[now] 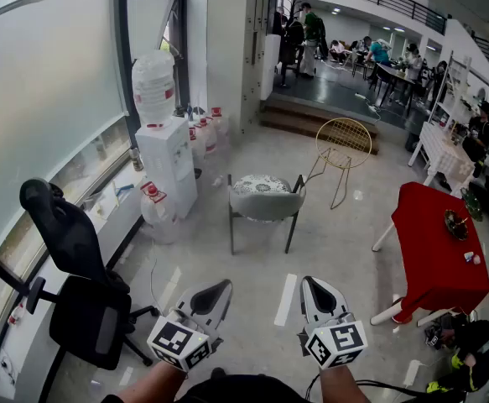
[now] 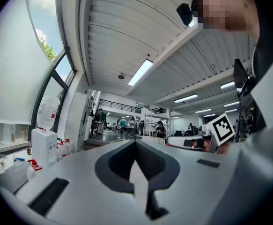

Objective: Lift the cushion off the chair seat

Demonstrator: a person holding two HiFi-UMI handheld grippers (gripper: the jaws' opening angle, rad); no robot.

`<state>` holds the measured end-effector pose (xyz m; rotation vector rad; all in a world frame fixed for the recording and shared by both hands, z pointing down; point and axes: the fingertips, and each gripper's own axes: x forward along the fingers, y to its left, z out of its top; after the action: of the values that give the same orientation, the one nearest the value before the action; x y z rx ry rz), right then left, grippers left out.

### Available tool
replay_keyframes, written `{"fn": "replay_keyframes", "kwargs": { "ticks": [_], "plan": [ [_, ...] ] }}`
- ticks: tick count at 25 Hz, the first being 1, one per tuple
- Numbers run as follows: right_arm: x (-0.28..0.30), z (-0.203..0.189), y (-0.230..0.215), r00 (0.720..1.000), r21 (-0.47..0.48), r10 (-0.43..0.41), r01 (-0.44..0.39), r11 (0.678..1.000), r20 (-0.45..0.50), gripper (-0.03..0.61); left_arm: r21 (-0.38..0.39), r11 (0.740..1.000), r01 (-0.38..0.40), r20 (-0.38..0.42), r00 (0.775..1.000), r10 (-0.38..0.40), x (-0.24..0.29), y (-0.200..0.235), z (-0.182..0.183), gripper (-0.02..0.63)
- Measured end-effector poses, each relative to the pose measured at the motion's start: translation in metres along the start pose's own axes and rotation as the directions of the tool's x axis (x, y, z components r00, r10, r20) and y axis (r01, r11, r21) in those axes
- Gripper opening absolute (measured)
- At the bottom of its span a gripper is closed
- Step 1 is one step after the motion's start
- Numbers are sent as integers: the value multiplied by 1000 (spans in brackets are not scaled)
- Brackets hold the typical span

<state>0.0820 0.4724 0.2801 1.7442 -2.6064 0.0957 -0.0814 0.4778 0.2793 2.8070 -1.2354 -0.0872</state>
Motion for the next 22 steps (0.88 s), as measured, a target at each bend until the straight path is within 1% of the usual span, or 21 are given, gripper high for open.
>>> {"fn": "replay_keyframes", "kwargs": {
  "ticks": [2,6,14,22],
  "plan": [
    [2,-2,1,1000,0,2,-2,1000,-3,9,-12,1000,-13,-3,1000,13,-2,4,-3,6],
    [6,-3,4,1000,0,6,-6,1000,-3,9,-16,1000,-16,-5,1000,16,-4,7,-4,6],
    [21,1,24,999,-19,50,-49,999,13,9,-14,1000,-15,3,1000,15,-12,26,-3,6],
    [42,3,48,999,-42,40,-40,998,3,11,-32,999,8,8,1000,-7,-23,56,-3,6]
  ]
}}
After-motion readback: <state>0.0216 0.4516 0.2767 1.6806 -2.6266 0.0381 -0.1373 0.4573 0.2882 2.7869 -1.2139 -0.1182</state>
